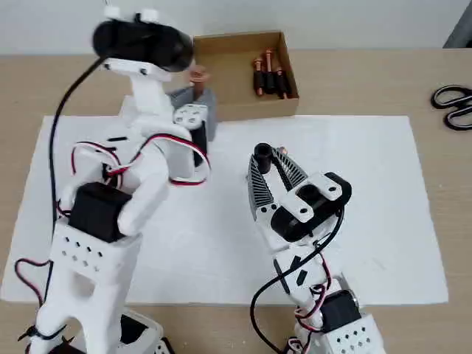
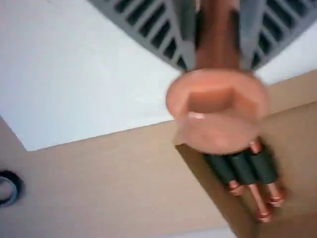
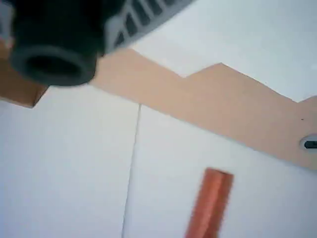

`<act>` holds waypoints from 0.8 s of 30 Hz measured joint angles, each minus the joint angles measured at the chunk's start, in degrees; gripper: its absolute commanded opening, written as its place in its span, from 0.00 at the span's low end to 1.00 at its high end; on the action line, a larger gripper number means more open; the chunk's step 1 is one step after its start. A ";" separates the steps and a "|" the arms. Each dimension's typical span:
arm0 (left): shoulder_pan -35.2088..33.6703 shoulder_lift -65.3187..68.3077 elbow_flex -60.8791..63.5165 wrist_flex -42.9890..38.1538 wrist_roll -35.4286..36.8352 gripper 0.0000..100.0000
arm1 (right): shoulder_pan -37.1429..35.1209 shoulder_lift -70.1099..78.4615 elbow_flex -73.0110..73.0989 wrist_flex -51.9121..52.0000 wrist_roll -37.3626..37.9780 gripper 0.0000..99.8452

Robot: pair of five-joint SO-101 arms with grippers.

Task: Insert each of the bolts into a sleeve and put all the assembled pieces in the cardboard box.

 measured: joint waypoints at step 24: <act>6.51 -1.76 11.25 -18.02 3.69 0.01 | 0.09 0.00 2.99 0.00 0.00 0.00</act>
